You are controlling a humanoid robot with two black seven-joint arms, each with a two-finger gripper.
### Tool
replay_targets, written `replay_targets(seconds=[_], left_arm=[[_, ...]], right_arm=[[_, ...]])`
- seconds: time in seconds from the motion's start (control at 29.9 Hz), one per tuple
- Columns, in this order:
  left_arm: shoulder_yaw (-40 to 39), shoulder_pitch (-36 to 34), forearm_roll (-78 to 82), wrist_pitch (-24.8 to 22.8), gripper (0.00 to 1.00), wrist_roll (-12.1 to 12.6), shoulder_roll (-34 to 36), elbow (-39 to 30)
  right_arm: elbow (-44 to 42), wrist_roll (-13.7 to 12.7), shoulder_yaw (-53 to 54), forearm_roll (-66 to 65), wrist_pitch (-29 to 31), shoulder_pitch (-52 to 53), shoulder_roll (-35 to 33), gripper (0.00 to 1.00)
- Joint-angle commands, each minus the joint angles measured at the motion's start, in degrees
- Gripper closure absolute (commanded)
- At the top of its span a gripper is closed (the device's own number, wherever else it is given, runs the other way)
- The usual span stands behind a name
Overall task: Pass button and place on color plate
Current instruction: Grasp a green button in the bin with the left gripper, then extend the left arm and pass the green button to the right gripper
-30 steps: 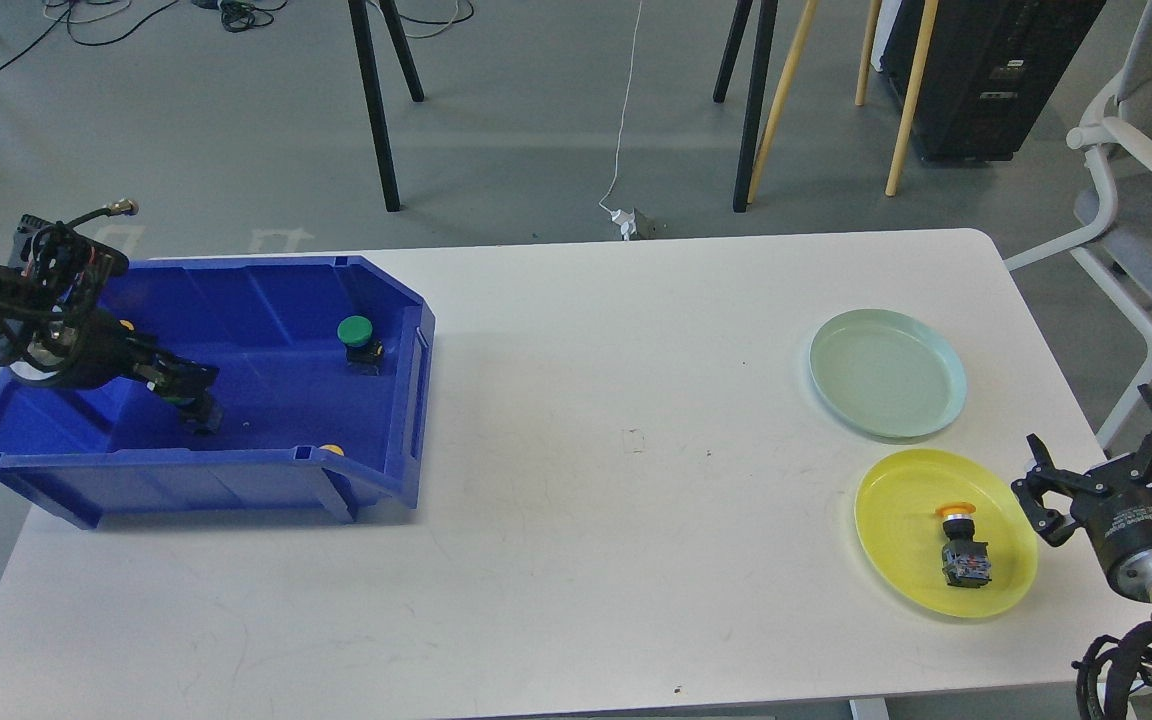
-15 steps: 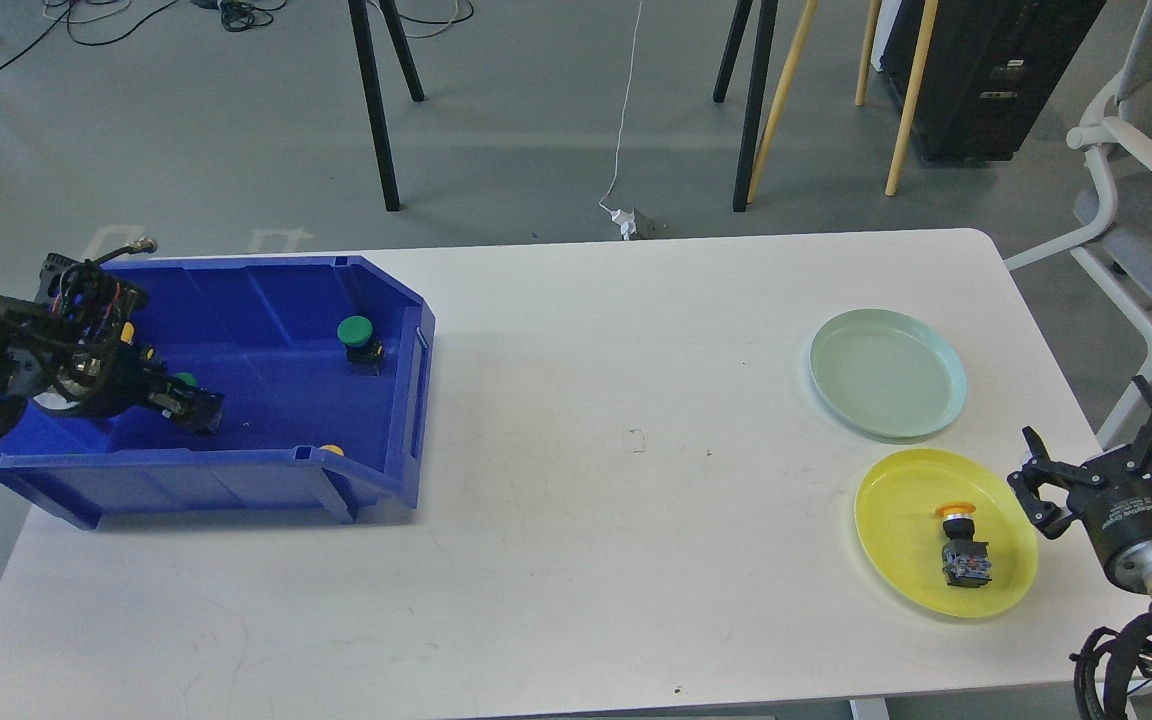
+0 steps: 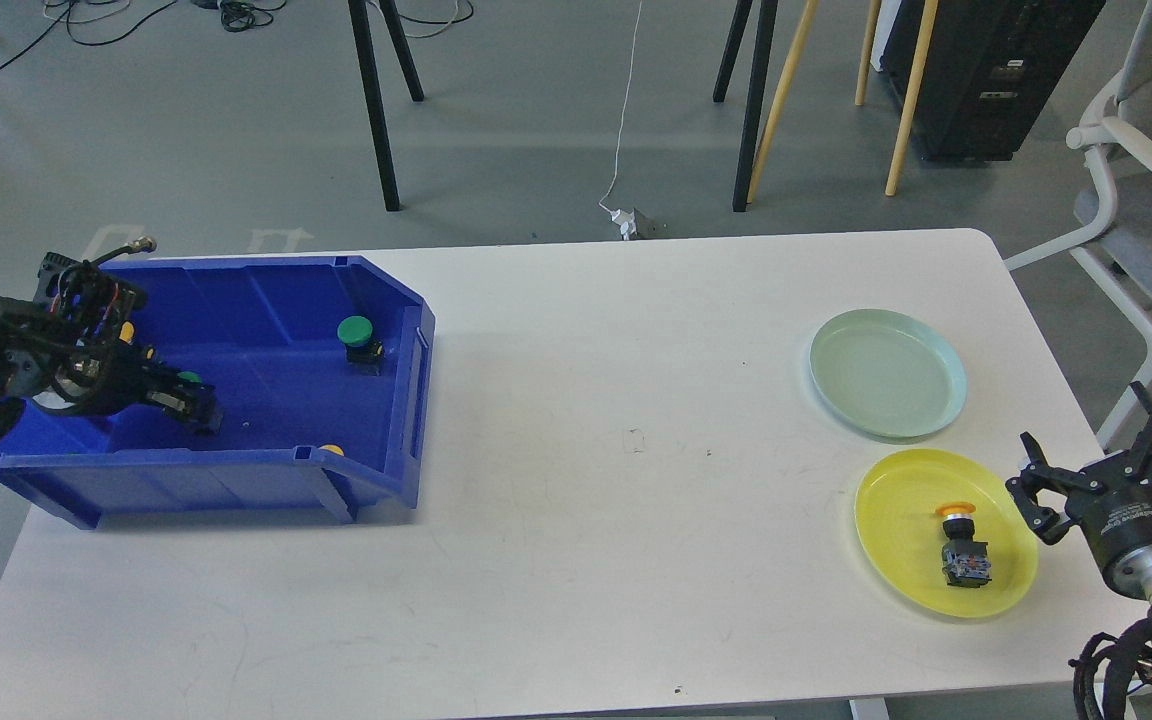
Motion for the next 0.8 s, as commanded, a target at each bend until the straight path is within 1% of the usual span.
replay_targets(seconds=[0.0,0.1,0.17,0.23,0.33,0.4,0.5,0.57,0.67,0.74,0.77], left_arm=[[-0.6,-0.4,-0.1,0.6,0.95,0.0,0.1,-1.1],[-1.0,-1.4,-0.1,0.1,0.96,0.0,1.3,-4.0],[-2.2,-3.6,-0.6,-0.3,0.95,0.0,4.7,-7.9],[-4.9,-6.4,-1.5,-2.4,0.95,0.0,8.3,-15.8],[-13.9,-7.6,-7.4,-8.8,0.95,0.0,13.4,-29.3],[-20.1,-7.1,-12.9,-11.3,0.95,0.0,13.6,-35.0],[-25.3,-4.8,-23.0,-12.0,0.95,0.0,9.8,-39.2],[-27.7,-4.3,-29.4,-12.0,0.95,0.0,4.4,-39.6],[-31.1,-2.6,-37.3,-10.9,0.95,0.0,-4.2,-38.0],[-32.1,-2.0,-39.7,-9.4,0.95,0.0,-9.6,-34.5],[-32.4,-1.8,-40.3,-8.3,0.95,0.0,-12.3,-32.5]], right_arm=[[0.0,0.0,0.1,-0.1,0.0,0.0,0.0,0.01],[0.0,0.0,0.1,-0.2,-0.2,0.6,0.0,0.01],[0.0,0.0,-0.2,-0.4,-0.1,1.3,-0.6,0.01],[0.0,-0.1,-0.8,-1.5,-0.1,4.3,-1.2,0.01],[-0.2,-0.6,-3.0,-7.3,0.0,9.3,-3.6,0.01],[-0.4,-1.3,-5.7,-14.6,0.0,13.2,-5.4,0.01],[-0.3,-2.5,-10.2,-24.1,0.5,19.2,-6.0,0.01],[-0.3,-3.0,-13.8,-27.2,1.7,23.1,-6.2,0.01],[-0.9,-2.9,-21.7,-27.5,7.1,31.9,-6.2,0.01],[-3.3,-2.9,-27.8,-27.3,9.5,37.1,-5.6,0.01],[-4.6,-2.9,-30.7,-27.3,9.7,39.4,-5.4,0.01]])
